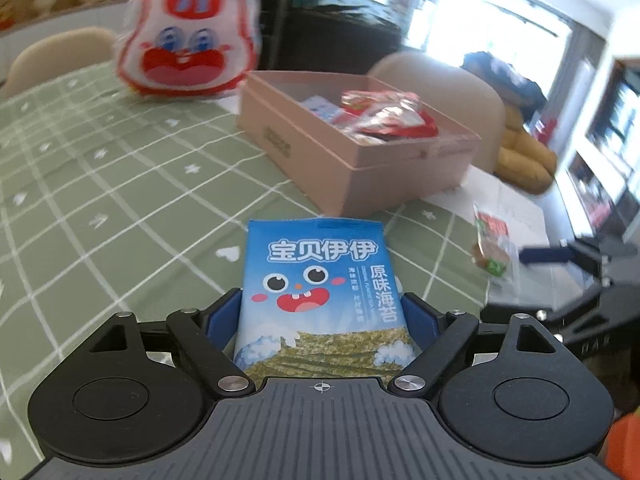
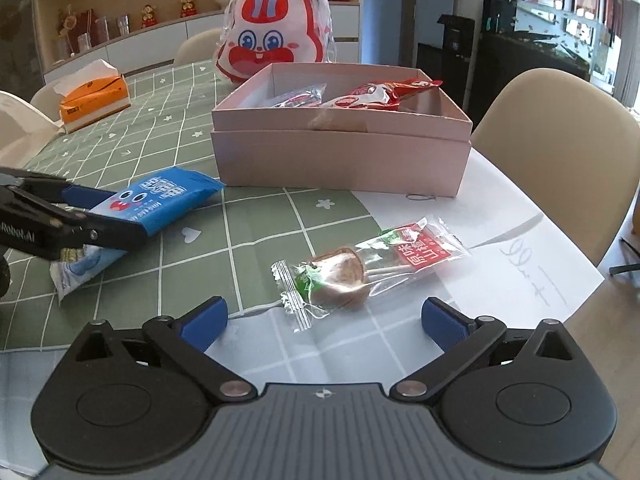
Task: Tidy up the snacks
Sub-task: 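Grasp the clear wrapped cookie with the right tool and lift it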
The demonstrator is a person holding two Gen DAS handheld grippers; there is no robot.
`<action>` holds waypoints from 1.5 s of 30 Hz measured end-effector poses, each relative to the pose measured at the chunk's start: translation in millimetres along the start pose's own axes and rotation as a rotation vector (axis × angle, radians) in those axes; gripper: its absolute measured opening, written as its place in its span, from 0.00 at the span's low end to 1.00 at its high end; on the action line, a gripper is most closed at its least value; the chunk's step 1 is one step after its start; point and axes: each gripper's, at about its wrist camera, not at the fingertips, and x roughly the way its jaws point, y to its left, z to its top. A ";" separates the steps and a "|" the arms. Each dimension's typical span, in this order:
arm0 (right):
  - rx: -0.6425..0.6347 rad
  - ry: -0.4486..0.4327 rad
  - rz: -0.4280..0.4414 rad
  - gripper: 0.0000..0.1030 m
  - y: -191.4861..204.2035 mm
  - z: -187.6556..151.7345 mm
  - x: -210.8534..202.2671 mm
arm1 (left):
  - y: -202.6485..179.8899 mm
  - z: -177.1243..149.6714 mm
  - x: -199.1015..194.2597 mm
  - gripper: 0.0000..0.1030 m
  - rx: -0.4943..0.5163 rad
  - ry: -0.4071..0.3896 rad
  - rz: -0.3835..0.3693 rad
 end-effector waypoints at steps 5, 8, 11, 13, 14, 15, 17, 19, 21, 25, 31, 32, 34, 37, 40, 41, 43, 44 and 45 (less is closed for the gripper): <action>0.122 -0.012 0.007 0.99 -9.9 4.9 -1.2 | -8.0 -5.8 -1.9 0.87 -0.008 -0.020 0.060; 0.099 0.028 -0.099 0.95 -13.2 7.1 -0.6 | -20.1 -13.1 -1.6 0.87 0.041 -0.036 0.115; 0.091 0.017 -0.199 0.93 -26.6 2.3 -9.3 | -29.7 -15.4 -0.7 0.87 0.082 -0.021 0.151; 0.106 -0.015 -0.256 0.92 -36.5 -0.9 -19.1 | -31.4 -16.3 -0.3 0.87 0.091 -0.020 0.157; 0.115 -0.033 -0.262 0.91 -40.3 -1.9 -22.8 | -30.9 -16.6 -0.5 0.87 0.089 -0.022 0.156; 0.135 -0.052 -0.247 0.91 -44.1 -2.1 -27.0 | -30.6 -16.8 -0.5 0.88 0.089 -0.023 0.154; 0.185 -0.077 -0.195 0.89 -47.7 -0.7 -30.3 | -31.3 -17.6 -0.3 0.88 0.093 -0.023 0.156; 0.230 -0.093 -0.134 0.84 -47.2 3.0 -27.2 | -32.5 -18.1 0.3 0.88 0.102 -0.022 0.162; 0.250 -0.093 -0.107 0.81 -41.2 8.1 -17.2 | -32.9 -18.3 0.7 0.88 0.106 -0.023 0.164; 0.236 -0.057 -0.142 0.76 -22.0 19.0 12.1 | -32.8 -18.9 0.4 0.88 0.106 -0.025 0.163; 0.137 -0.038 -0.167 0.45 -5.2 20.3 9.2 | -32.8 -19.5 0.3 0.88 0.107 -0.029 0.164; 0.132 -0.037 -0.166 0.44 -4.5 18.5 5.9 | -32.7 -19.7 0.4 0.88 0.107 -0.029 0.165; 0.116 -0.036 -0.164 0.42 -2.1 14.5 -2.6 | -32.5 -19.9 0.2 0.88 0.105 -0.031 0.165; 0.092 -0.053 -0.151 0.39 3.8 9.3 -20.0 | -33.4 -20.1 -0.3 0.88 0.105 -0.031 0.171; 0.068 -0.094 -0.137 0.39 11.1 6.9 -42.1 | -35.7 -20.9 -1.0 0.88 0.105 -0.031 0.184; 0.061 -0.108 -0.132 0.39 12.7 6.0 -49.3 | -36.3 -21.5 -1.7 0.87 0.101 -0.031 0.189; 0.048 -0.136 -0.116 0.39 16.6 4.4 -63.3 | -37.2 -22.4 -5.4 0.86 0.082 -0.027 0.183; 0.043 -0.147 -0.101 0.39 18.4 3.9 -70.6 | -37.9 -22.1 -9.0 0.85 0.068 -0.021 0.169; 0.040 -0.156 -0.087 0.39 19.3 4.4 -76.4 | -39.0 -20.4 -14.6 0.84 0.051 -0.018 0.136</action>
